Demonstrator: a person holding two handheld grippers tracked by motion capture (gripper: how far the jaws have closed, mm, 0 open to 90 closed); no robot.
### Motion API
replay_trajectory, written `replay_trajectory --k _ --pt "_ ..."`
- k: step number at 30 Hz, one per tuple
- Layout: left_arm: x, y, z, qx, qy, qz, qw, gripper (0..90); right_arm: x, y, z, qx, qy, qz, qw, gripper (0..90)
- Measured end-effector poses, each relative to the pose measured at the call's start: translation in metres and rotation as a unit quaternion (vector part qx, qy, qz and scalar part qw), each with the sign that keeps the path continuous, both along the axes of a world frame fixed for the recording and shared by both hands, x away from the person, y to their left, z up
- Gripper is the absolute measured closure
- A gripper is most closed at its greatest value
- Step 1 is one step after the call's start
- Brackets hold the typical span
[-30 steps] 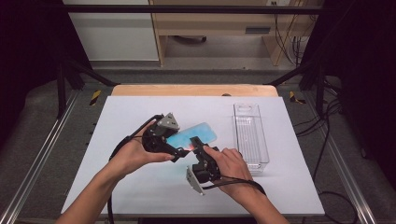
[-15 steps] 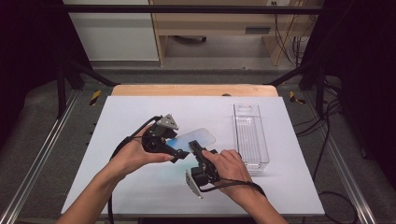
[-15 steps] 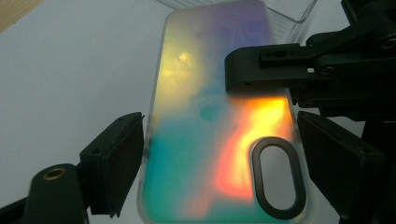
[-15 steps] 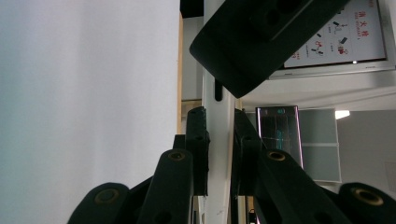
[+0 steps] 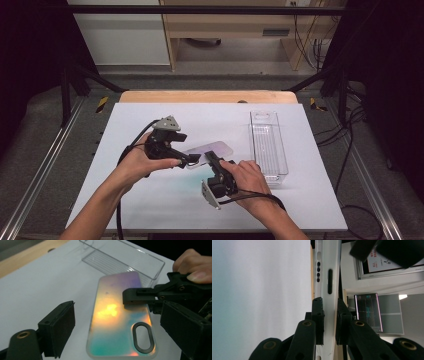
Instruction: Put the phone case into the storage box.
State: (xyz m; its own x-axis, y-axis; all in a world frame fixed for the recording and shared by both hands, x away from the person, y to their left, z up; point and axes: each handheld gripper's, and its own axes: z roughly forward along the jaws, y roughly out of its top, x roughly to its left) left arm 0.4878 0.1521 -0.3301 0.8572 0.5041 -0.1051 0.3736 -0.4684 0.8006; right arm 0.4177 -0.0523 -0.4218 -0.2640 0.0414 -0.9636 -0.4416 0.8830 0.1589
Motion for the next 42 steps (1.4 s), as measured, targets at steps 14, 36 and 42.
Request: replay_trajectory --k 14,36,42 --pt "0.0 0.032 -0.001 -0.05 -0.064 0.069 0.9943 7.2 0.007 -0.014 0.003 0.043 0.034 -0.015 0.9984 81.0" --pt "-0.014 0.054 -0.022 -0.078 -0.121 0.13 0.9811 5.4 0.04 -0.073 0.033 0.248 0.164 -0.039 0.954 81.1" --pt "-0.016 0.059 -0.026 -0.086 -0.129 0.143 0.9775 5.3 0.049 -0.089 0.04 0.299 0.192 -0.041 0.9336 81.1"
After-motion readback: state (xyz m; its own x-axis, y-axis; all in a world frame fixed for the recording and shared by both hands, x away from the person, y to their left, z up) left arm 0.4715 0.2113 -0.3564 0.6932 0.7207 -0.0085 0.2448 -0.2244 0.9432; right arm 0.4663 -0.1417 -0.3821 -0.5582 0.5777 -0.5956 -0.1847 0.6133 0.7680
